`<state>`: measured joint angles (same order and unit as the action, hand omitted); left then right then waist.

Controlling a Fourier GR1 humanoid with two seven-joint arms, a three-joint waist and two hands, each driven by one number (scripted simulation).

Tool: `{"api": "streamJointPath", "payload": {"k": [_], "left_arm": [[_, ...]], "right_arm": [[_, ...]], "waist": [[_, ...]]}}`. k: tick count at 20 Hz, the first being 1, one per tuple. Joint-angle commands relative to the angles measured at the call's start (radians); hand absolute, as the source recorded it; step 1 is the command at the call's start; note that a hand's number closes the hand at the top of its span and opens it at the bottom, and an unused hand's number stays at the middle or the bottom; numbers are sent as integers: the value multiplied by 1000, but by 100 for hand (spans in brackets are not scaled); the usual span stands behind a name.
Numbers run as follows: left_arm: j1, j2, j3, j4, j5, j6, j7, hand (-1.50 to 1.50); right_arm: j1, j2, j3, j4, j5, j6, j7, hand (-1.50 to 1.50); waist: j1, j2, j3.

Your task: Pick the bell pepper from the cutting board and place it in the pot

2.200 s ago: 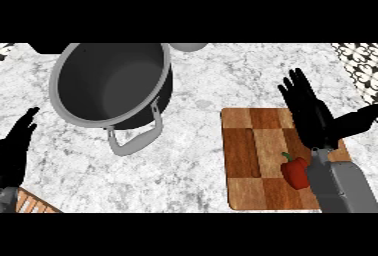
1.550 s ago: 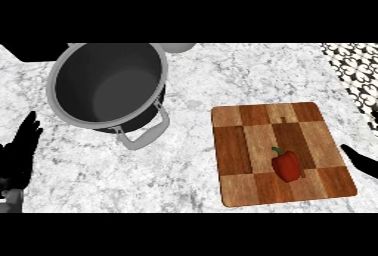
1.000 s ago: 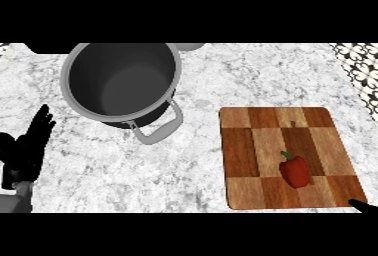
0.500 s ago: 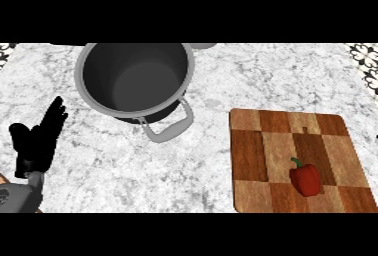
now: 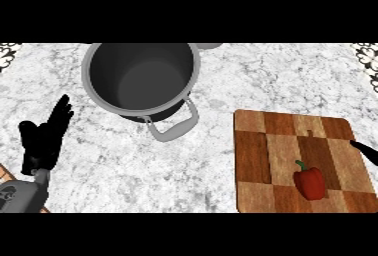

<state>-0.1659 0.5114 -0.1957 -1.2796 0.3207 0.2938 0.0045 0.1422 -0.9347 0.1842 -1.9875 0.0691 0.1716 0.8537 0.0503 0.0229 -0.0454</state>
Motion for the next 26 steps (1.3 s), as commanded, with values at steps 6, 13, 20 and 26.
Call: {"api": "streamJointPath", "payload": {"k": [6,13,20,26], "left_arm": [[60,59,-26,-47,-55,-19,0,0],[68,22,-55,-70,-93,28,-2,0],[99,54,-12,-83,-63,-10,-12,0],[89,36,-24,-81,-84,10,0,0]], "right_arm": [[-168,71,135,72,10,81,190,-150],[-277,113,185,198,16,116,204,-150],[-299,165,249,258,53,101,220,-150],[-343,210,262,405,103,81,172,-150]], "waist": [[-1,-20,45],[-4,-20,46],[-16,-25,46],[-16,-20,47]]}}
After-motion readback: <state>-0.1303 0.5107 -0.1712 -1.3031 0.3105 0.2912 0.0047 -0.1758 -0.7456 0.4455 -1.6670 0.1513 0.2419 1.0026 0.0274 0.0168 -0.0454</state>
